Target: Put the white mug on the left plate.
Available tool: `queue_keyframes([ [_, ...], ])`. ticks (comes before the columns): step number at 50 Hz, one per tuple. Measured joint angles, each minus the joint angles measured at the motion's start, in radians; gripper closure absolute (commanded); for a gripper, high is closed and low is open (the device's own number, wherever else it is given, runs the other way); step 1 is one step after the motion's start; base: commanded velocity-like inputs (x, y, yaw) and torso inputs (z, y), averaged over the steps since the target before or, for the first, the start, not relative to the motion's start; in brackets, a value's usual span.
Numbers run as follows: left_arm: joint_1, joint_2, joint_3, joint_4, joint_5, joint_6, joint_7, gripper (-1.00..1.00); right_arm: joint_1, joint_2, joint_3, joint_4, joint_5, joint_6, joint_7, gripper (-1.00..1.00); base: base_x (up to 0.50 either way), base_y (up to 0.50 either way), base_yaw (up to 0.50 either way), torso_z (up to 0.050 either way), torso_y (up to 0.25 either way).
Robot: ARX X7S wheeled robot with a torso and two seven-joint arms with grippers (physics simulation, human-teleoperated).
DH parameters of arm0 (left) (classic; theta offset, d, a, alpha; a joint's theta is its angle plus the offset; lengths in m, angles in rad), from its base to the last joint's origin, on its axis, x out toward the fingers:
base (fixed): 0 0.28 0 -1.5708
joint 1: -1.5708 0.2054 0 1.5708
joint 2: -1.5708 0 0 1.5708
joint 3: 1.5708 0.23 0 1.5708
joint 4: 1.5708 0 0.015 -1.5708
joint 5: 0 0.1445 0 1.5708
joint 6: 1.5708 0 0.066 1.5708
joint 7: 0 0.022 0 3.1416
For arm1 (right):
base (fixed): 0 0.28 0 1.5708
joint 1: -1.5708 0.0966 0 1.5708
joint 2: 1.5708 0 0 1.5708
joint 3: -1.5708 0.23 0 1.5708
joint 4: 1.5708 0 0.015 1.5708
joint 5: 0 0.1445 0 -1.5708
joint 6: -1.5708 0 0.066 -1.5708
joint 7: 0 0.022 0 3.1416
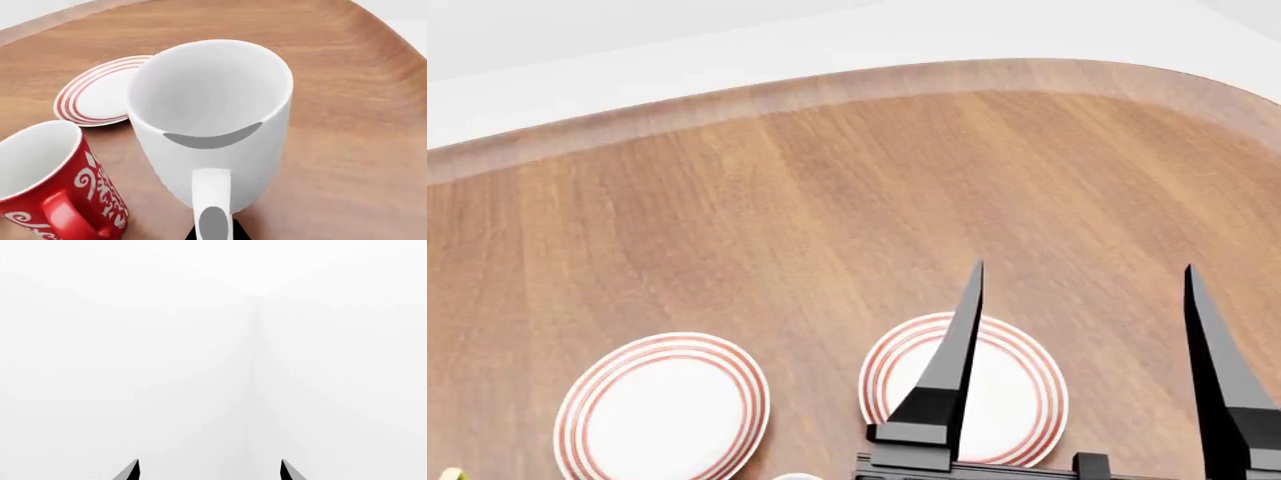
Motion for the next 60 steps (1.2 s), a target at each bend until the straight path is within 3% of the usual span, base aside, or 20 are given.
queue_keyframes([
  [26,-0.09,0.003,-0.076,0.338,-0.062,-0.238,0.008,1.0,0.003,0.0,-0.008,0.0,-0.008,0.001,-0.002,-1.0,0.0,0.0,0.0,0.0,0.0],
  [60,-0.327,0.064,-0.376,0.213,-0.2,-0.34,-0.025,1.0,0.002,0.0,-0.01,0.0,-0.011,-0.005,-0.002,-1.0,0.0,0.0,0.0,0.0,0.0],
])
